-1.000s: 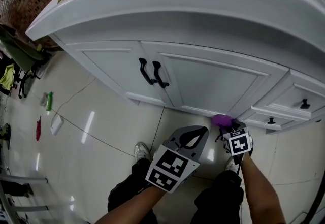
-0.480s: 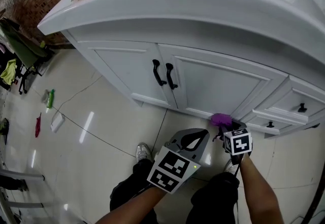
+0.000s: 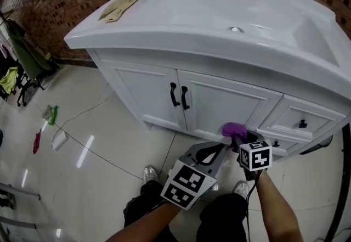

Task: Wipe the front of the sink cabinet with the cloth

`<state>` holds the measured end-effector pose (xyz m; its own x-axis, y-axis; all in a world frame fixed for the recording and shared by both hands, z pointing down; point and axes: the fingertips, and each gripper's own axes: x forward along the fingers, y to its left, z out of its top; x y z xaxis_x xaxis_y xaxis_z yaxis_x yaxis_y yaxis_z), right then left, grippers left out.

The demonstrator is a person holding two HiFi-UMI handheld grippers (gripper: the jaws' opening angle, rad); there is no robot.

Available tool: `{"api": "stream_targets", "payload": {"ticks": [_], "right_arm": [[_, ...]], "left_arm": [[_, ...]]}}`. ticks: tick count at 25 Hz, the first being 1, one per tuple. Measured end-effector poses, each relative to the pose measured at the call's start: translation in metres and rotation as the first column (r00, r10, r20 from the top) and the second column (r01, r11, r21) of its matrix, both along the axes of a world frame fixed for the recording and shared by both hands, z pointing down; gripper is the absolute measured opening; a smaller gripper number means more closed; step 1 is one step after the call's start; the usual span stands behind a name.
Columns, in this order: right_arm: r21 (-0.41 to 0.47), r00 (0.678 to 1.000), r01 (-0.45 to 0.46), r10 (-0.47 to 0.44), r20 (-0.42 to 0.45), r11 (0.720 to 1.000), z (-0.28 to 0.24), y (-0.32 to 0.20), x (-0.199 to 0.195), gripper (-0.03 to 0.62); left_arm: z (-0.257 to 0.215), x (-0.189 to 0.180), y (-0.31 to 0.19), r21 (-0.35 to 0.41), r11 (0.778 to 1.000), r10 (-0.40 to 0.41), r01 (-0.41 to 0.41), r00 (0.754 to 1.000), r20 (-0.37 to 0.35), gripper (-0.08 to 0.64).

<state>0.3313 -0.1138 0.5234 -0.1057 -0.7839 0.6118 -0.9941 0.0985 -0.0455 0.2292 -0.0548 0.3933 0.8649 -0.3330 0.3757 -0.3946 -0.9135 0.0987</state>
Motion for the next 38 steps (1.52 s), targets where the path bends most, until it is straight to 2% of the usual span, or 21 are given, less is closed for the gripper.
{"api": "stream_targets", "payload": {"ticks": [6, 14, 18, 25, 31, 38], "right_arm": [[0.096, 1.000, -0.008, 0.009, -0.003, 0.995, -0.070, -0.001, 0.004, 0.118], [0.234, 1.000, 0.007, 0.000, -0.030, 0.972, -0.162, -0.004, 0.004, 0.118], [0.272, 0.998, 0.015, 0.001, -0.060, 0.962, -0.193, -0.001, 0.002, 0.118], [0.373, 0.998, 0.027, -0.006, -0.059, 0.927, -0.249, -0.002, -0.011, 0.118], [0.382, 0.997, 0.055, -0.030, -0.072, 0.923, -0.249, -0.012, -0.023, 0.118], [0.337, 0.996, 0.081, -0.065, -0.060, 0.938, -0.214, -0.021, -0.036, 0.118]], "left_arm": [[-0.034, 0.006, 0.010, 0.046, 0.999, 0.001, 0.001, 0.999, -0.045, 0.005], [-0.066, -0.002, 0.013, 0.074, 0.997, -0.031, 0.037, 0.996, -0.087, 0.005], [-0.080, -0.009, 0.016, 0.093, 0.994, -0.042, 0.052, 0.994, -0.102, 0.005], [-0.091, -0.022, 0.019, 0.111, 0.991, -0.060, 0.073, 0.992, -0.114, 0.005], [-0.089, -0.037, 0.003, 0.108, 0.988, -0.098, 0.111, 0.988, -0.117, 0.005], [-0.064, -0.045, -0.009, 0.063, 0.990, -0.118, 0.124, 0.989, -0.092, 0.005]]}}
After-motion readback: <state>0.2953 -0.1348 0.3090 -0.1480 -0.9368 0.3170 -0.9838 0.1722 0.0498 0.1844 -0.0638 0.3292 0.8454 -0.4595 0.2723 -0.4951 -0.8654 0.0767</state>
